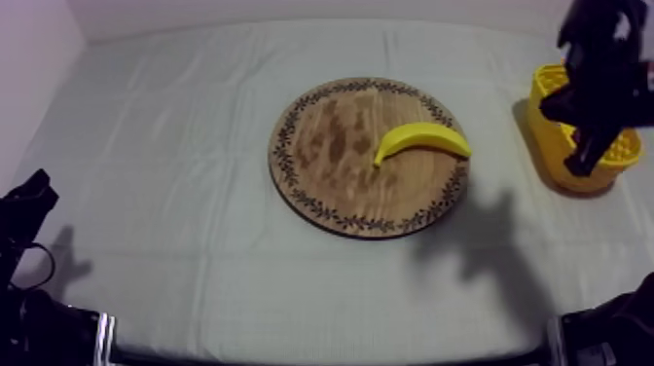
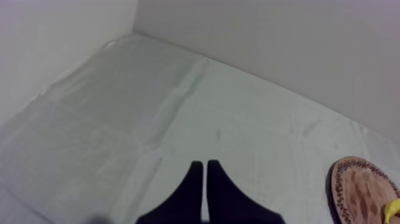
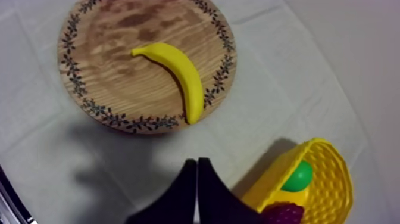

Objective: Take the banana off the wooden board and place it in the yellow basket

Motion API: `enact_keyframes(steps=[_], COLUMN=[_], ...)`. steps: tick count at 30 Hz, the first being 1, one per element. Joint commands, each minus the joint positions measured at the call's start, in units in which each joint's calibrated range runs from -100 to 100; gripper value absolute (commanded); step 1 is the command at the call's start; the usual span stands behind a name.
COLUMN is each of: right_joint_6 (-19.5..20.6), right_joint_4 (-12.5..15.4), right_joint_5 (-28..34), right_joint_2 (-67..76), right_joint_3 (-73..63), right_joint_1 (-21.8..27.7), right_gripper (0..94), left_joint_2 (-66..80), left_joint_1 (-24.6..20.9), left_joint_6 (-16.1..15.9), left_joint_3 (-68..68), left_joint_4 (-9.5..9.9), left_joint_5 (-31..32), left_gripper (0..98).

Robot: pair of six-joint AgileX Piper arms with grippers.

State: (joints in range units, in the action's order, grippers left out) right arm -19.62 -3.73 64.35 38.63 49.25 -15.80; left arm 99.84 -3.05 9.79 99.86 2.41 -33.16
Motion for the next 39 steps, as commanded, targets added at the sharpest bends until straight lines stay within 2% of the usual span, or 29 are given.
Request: enact_keyframes(steps=[1,6,12,17,21,25,31,34,39], right_joint_6=[-3.2,-7.2,-13.1,-19.1,-22.7,-24.0,-23.3,-22.4,-20.5], right_joint_4=[0.6,1.5,2.3,2.2,1.6,1.5,1.5,1.0,0.4], right_joint_5=[2.5,7.2,17.0,26.6,30.2,30.9,31.4,31.8,32.2], right_joint_2=[-8.3,-16.7,-24.7,-29.3,-31.4,-32.4,-32.7,-32.6,-32.5], right_joint_3=[-8.7,-18.7,-29.9,-38.5,-43.2,-45.3,-44.3,-43.5,-42.7], right_joint_1=[0.3,0.5,-0.2,-0.9,-1.4,-1.2,-1.4,-2.1,-2.5], right_gripper=[0.6,0.5,0.5,0.5,0.5,0.3,0.6,9.1,38.9], left_joint_2=[0.0,0.0,0.0,0.0,0.0,0.0,0.0,0.0,0.0], left_joint_1=[0.0,0.0,0.0,0.0,0.0,0.0,0.0,0.0,0.0], left_joint_6=[0.0,0.0,0.0,0.0,0.0,0.0,0.0,0.0,0.0], left_joint_3=[0.0,0.0,0.0,0.0,0.0,0.0,0.0,0.0,0.0], left_joint_4=[0.01,0.01,0.01,0.01,0.01,0.01,0.01,0.01,0.01], left_joint_5=[0.0,0.0,0.0,0.0,0.0,0.0,0.0,0.0,0.0], left_gripper=[0.1,0.1,0.1,0.1,0.1,0.1,0.1,0.1,0.1])
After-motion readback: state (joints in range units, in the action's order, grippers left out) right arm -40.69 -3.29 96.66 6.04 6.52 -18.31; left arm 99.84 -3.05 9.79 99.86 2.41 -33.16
